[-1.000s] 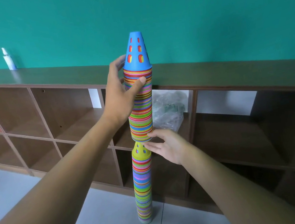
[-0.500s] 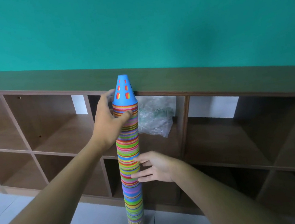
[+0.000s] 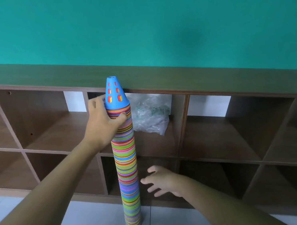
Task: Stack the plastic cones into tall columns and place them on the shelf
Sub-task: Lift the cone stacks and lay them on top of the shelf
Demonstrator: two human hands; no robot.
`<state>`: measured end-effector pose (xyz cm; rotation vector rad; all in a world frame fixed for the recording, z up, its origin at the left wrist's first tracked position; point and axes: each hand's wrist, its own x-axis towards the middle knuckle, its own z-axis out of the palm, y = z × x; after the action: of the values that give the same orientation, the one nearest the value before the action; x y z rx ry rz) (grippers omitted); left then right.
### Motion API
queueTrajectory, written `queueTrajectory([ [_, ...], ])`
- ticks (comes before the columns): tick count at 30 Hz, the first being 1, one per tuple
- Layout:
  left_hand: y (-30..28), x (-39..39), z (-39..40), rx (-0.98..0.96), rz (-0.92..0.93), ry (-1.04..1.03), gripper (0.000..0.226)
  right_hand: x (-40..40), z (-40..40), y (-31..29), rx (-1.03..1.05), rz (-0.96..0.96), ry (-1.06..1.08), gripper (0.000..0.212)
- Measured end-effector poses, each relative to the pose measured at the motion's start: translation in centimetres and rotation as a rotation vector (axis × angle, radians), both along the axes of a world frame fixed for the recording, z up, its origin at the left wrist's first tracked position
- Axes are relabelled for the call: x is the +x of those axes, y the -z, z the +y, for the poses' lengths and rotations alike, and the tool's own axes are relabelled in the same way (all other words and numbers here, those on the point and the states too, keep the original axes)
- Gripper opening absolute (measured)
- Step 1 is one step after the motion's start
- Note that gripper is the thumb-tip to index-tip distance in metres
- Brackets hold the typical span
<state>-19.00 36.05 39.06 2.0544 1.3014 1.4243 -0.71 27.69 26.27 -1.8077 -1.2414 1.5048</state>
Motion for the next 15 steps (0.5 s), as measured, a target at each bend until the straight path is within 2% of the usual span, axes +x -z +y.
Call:
queueTrajectory([
  [4, 0.1, -2.7, -0.5, -0.022, -0.020, -0.027, 0.065, -0.3, -0.5, 2.2, -0.049, -0.082, 0.009, 0.071],
  [7, 0.5, -5.0, -0.6, -0.080, -0.042, -0.045, 0.061, -1.6, -0.2, 4.1, -0.009, -0.084, 0.048, 0.059],
  [11, 1.1, -7.9, -0.4, -0.150, -0.088, -0.076, 0.061, -3.6, -0.2, 7.5, 0.058, 0.006, 0.255, 0.016],
  [13, 1.3, -9.3, -0.3, -0.179, -0.152, -0.074, 0.059, -3.9, -0.2, 9.6, 0.051, 0.036, 0.336, 0.024],
  [15, 1.7, -10.5, -0.4, -0.236, -0.311, -0.025, 0.062, -3.9, -0.4, 11.5, 0.019, 0.085, 0.410, 0.030],
])
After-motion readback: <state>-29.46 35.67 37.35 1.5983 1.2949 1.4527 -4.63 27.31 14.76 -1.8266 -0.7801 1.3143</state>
